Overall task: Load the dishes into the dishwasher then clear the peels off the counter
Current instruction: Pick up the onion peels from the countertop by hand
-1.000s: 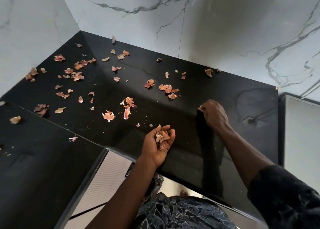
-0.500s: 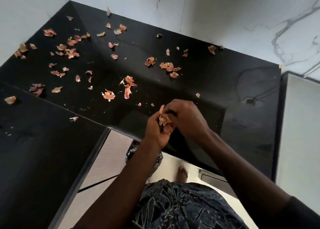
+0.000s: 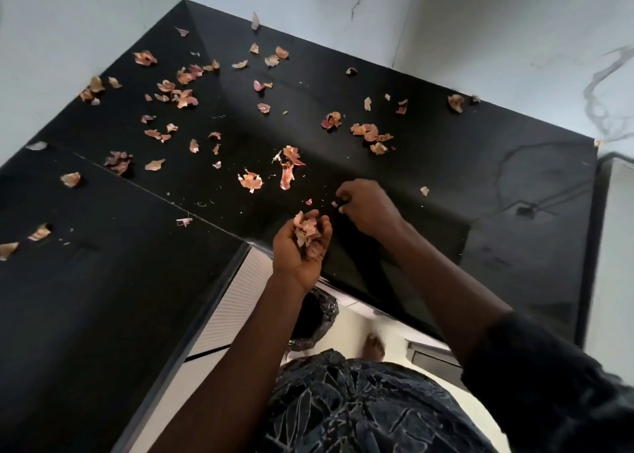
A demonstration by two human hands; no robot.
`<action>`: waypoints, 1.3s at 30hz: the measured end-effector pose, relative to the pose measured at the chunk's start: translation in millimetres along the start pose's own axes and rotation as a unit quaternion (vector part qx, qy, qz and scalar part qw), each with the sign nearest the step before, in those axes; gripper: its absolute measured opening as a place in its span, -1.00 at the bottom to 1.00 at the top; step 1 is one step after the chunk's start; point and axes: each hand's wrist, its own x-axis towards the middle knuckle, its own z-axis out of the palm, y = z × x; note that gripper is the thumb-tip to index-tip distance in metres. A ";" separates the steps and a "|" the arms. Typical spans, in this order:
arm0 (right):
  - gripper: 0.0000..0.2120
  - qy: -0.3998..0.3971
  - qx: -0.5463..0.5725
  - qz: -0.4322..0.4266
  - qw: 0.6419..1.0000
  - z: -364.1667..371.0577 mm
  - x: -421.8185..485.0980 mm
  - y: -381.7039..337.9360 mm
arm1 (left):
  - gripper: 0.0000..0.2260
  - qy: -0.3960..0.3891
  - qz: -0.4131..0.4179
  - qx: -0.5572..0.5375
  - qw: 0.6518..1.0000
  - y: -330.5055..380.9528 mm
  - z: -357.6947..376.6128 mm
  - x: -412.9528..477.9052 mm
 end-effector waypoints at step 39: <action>-0.89 0.054 0.259 -0.075 0.962 -34.1 -37.9 -43.0 | -0.66 -0.007 0.006 -0.018 1.000 10.0 3.2 -0.5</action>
